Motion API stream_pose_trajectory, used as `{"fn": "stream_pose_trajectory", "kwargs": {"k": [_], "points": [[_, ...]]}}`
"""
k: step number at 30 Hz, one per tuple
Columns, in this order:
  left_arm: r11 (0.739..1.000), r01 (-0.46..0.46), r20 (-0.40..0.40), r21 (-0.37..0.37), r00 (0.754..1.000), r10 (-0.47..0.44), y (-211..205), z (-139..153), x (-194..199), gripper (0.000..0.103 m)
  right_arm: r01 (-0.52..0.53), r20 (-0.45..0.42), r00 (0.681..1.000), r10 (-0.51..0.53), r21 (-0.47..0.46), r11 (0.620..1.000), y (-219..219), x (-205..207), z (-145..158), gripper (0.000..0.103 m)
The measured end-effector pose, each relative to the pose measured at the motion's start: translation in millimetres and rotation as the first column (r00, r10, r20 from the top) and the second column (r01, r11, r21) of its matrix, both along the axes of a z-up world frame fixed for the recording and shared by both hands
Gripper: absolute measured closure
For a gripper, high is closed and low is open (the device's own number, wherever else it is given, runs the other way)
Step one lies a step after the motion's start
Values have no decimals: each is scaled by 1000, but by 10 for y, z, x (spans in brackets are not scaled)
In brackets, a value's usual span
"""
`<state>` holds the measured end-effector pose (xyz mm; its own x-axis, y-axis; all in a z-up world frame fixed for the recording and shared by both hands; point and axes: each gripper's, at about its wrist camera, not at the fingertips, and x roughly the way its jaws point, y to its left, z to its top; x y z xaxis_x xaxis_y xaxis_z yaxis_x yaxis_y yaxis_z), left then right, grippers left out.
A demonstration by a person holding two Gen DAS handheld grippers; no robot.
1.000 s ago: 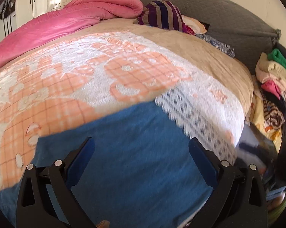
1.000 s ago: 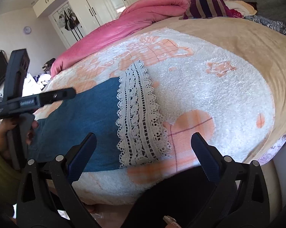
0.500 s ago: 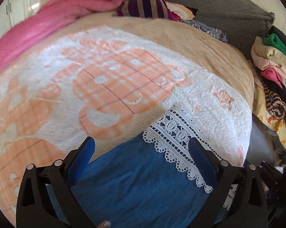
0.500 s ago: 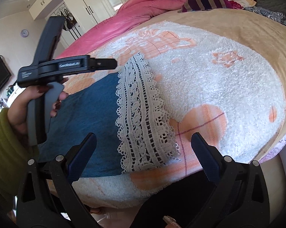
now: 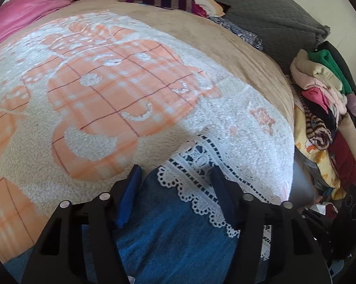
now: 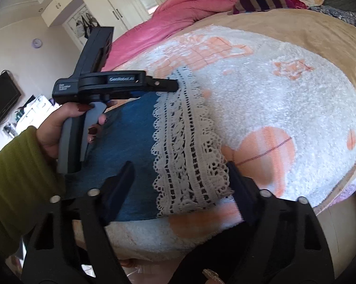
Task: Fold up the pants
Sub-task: 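Grasp the lace-trimmed leg hem with the left gripper, then lift the lace hem with the left gripper and fold it over the other leg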
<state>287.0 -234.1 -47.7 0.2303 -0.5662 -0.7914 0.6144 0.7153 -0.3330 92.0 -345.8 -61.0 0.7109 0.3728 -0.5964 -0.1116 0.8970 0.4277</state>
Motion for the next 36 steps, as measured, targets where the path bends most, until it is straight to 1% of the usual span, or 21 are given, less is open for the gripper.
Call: {"fn": "stream_pose_trajectory", "kwargs": {"k": [3,4,5,6,7,8,9,10,12,15,17,20,25,29,32,36], "points": [[999,25,-17,-31,1000,-25,-27,-25,6,45,2,-1,1000,-2,10,1000,0,3,-26,34],[999,24,-20,-27,1000,-24,-36,-43,5,45,2,2,1000,-2,17,1000,-6,4,-27,34],[999,23,-19,-27,1000,-24,-38,-47,3,45,2,4,1000,-3,22,1000,-10,9,-31,37],[999,21,-17,-25,1000,-21,-43,-47,-2,49,3,6,1000,-3,24,1000,-17,12,-38,39],[1000,18,-18,-24,1000,-19,-43,-47,-1,51,5,5,1000,-5,27,1000,-24,16,-45,43],[1000,15,-22,-25,1000,-16,-44,-45,-2,57,7,6,1000,-7,31,1000,-27,12,-47,47],[999,16,-25,-28,1000,-17,-39,-41,-9,62,5,10,1000,-5,35,999,-29,7,-44,55],[999,16,-24,-33,1000,-16,-32,-36,-19,63,-2,12,1000,1,40,999,-25,1,-40,60],[999,14,-18,-38,1000,-14,5,-29,-34,74,-23,19,1000,22,47,999,3,8,-35,73],[998,-13,-26,-62,1000,11,81,-16,-30,83,-47,28,999,46,50,998,54,28,-37,76],[998,-16,-17,-69,1000,15,102,8,-47,85,-52,37,998,50,60,997,56,30,-20,77],[996,-20,-7,-92,1000,20,148,74,-78,87,-60,53,997,56,75,995,60,10,28,78],[983,-36,9,-182,999,38,364,311,-157,87,-90,106,991,82,69,994,159,-25,231,78],[971,-65,33,-231,997,75,672,528,-252,87,-139,150,980,130,48,989,341,-40,434,78],[961,-101,54,-257,992,118,963,654,-344,87,-197,173,966,191,18,980,570,-23,571,78],[950,-170,60,-262,980,192,1409,685,-475,87,-298,189,935,299,-37,954,1010,56,717,78]]}}
